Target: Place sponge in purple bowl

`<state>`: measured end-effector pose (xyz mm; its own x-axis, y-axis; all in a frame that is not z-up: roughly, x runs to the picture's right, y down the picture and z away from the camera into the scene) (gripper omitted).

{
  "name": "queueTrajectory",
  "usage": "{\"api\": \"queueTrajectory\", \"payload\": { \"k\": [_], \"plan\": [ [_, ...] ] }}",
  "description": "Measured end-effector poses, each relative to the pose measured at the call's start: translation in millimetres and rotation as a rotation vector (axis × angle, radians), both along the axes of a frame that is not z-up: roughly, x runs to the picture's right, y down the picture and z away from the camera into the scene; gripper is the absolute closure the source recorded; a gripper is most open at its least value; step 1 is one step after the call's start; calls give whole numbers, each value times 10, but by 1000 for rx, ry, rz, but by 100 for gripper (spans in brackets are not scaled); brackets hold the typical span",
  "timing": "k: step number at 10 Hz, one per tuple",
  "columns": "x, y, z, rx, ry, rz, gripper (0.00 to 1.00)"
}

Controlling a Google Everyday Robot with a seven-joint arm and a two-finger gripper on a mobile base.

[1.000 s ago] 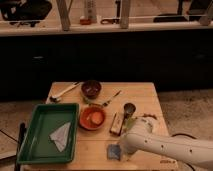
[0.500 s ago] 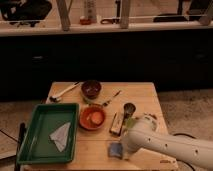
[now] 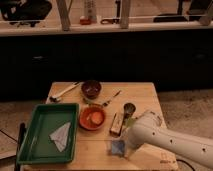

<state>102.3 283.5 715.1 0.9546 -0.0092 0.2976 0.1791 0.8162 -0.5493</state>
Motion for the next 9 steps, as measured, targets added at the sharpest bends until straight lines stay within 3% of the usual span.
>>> {"api": "queueTrajectory", "payload": {
  "k": [4, 9],
  "plan": [
    [-22, -268, -170, 29, -19, -35, 100],
    [1, -601, -220, 75, -60, -74, 100]
  ]
}}
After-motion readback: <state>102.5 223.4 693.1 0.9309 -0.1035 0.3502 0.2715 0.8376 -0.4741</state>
